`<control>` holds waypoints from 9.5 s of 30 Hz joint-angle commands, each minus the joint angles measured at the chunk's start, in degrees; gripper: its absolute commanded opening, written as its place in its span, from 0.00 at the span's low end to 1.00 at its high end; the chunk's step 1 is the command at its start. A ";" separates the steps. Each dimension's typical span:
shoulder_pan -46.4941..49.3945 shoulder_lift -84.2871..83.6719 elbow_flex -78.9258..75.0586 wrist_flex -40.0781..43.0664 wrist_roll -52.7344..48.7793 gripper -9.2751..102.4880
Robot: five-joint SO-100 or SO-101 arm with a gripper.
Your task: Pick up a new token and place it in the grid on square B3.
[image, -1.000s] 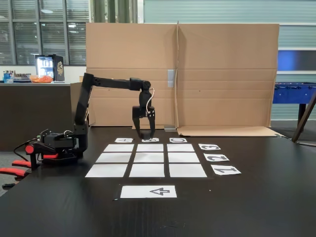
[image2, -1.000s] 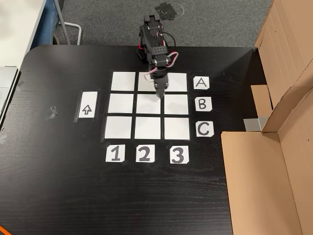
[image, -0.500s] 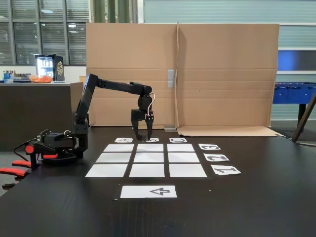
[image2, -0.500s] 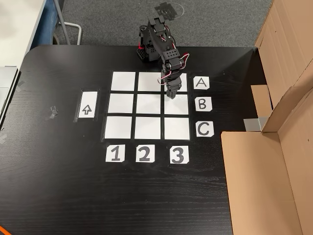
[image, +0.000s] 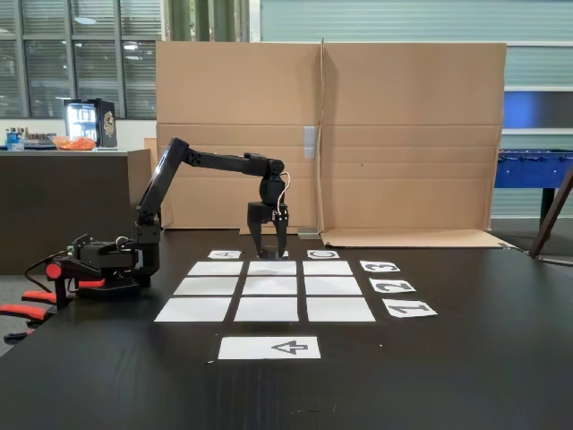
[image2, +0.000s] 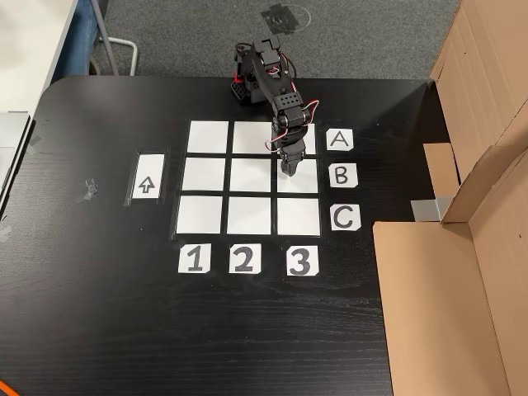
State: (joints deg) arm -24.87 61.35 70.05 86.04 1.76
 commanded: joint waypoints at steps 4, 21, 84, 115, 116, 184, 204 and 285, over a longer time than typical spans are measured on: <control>0.26 0.62 -3.78 2.20 -1.41 0.18; 0.88 0.97 -6.24 5.45 -1.85 0.56; 75.76 67.24 34.19 -2.81 -30.67 0.52; 85.08 112.15 74.62 -7.65 -34.98 0.08; 85.25 112.50 75.23 -8.00 -35.07 0.08; 90.62 129.20 101.34 -21.45 -33.75 0.08; 90.53 129.20 101.34 -21.45 -33.75 0.08; 90.00 129.20 101.43 -21.36 -34.45 0.08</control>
State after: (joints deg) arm 65.21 190.28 171.39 65.39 -32.52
